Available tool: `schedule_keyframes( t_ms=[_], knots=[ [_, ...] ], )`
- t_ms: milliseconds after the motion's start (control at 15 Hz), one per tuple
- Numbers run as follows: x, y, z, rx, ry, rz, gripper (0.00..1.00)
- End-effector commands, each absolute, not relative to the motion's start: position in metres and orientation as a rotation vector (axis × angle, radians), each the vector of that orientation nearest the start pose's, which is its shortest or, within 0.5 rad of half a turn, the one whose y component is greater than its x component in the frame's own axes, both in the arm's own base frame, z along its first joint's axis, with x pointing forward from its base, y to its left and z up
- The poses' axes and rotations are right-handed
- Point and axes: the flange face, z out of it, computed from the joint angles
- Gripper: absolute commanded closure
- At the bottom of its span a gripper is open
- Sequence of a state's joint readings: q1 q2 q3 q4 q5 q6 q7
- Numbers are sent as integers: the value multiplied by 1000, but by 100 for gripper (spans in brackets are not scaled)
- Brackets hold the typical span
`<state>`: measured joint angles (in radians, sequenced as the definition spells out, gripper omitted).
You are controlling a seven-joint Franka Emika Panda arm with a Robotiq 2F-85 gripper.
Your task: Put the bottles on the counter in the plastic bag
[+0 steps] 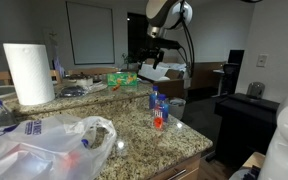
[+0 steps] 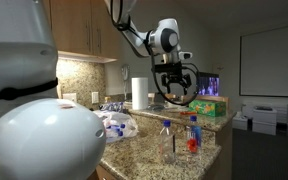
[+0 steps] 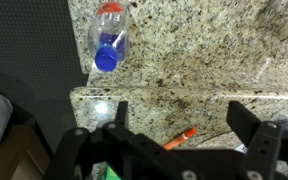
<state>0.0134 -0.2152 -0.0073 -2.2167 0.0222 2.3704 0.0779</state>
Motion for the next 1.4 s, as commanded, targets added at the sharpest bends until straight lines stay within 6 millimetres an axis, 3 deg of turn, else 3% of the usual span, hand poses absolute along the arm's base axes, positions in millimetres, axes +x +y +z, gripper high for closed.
schedule_keyframes(
  t_ms=[0, 1000, 1333],
  knots=[
    [518, 3, 505, -3052, 130, -564, 0],
    [518, 3, 505, -3053, 130, -562, 0],
    [515, 9, 492, -3051, 141, -508, 0]
  ],
)
